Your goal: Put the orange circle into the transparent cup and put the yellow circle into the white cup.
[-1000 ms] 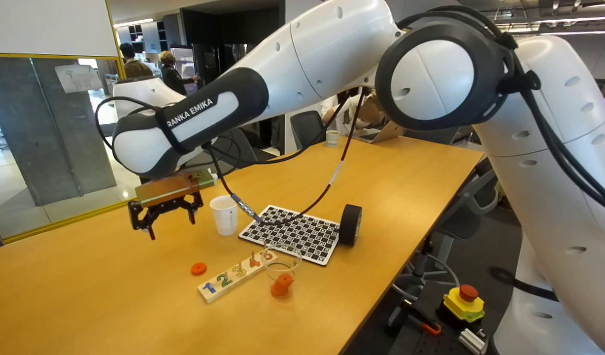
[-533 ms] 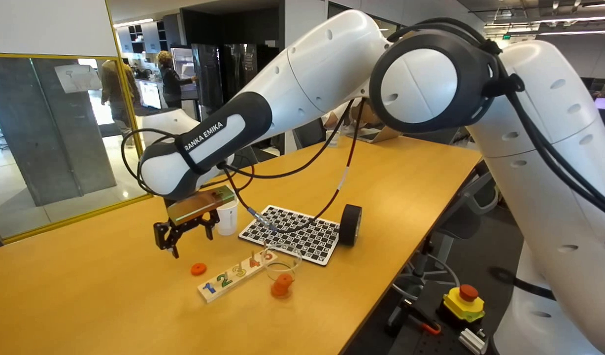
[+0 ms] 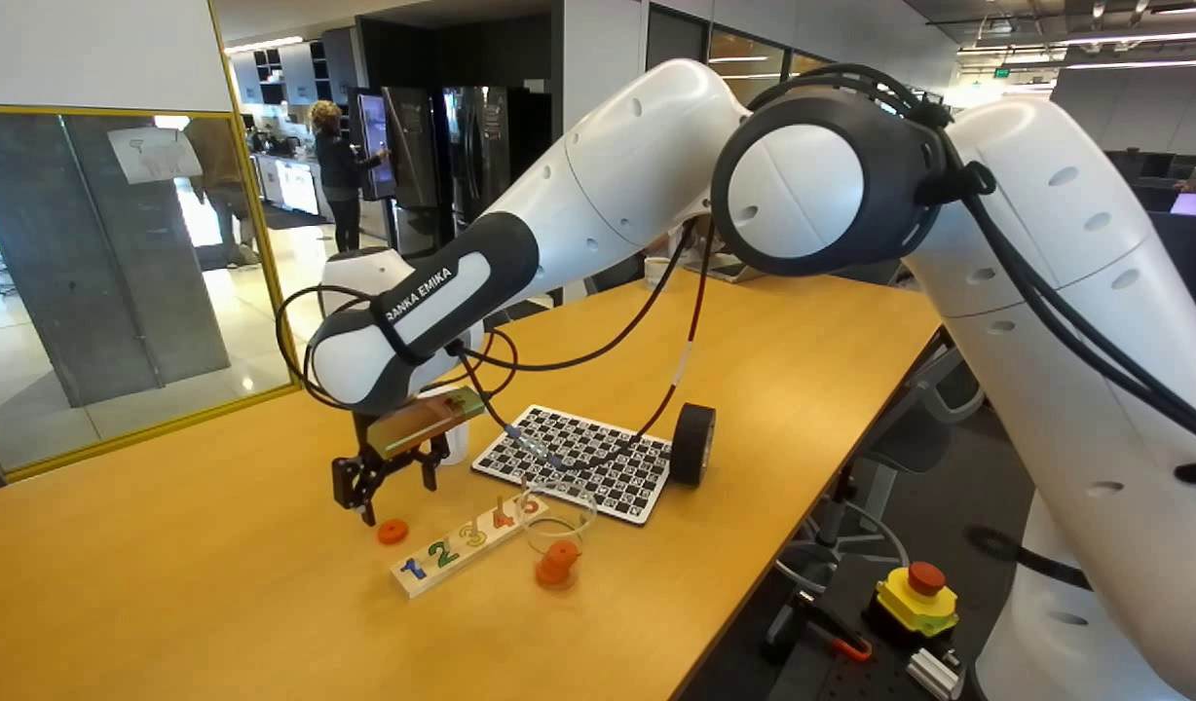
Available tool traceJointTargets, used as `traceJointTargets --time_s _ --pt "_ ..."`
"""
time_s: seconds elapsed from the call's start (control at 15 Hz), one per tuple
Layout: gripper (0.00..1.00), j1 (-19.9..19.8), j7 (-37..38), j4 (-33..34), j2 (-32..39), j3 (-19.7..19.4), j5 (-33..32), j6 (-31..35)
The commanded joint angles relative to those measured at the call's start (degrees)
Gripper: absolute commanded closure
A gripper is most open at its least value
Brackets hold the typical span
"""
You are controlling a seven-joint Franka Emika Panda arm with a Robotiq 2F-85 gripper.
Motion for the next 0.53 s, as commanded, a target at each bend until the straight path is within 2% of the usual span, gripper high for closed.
traceJointTargets --time_s 0.0,0.47 --pt "0.0 -0.8 -2.8 0.0 0.5 1.3 1.8 1.6" --pt "0.0 -0.8 -4.0 0.8 2.3 1.8 2.1 2.0"
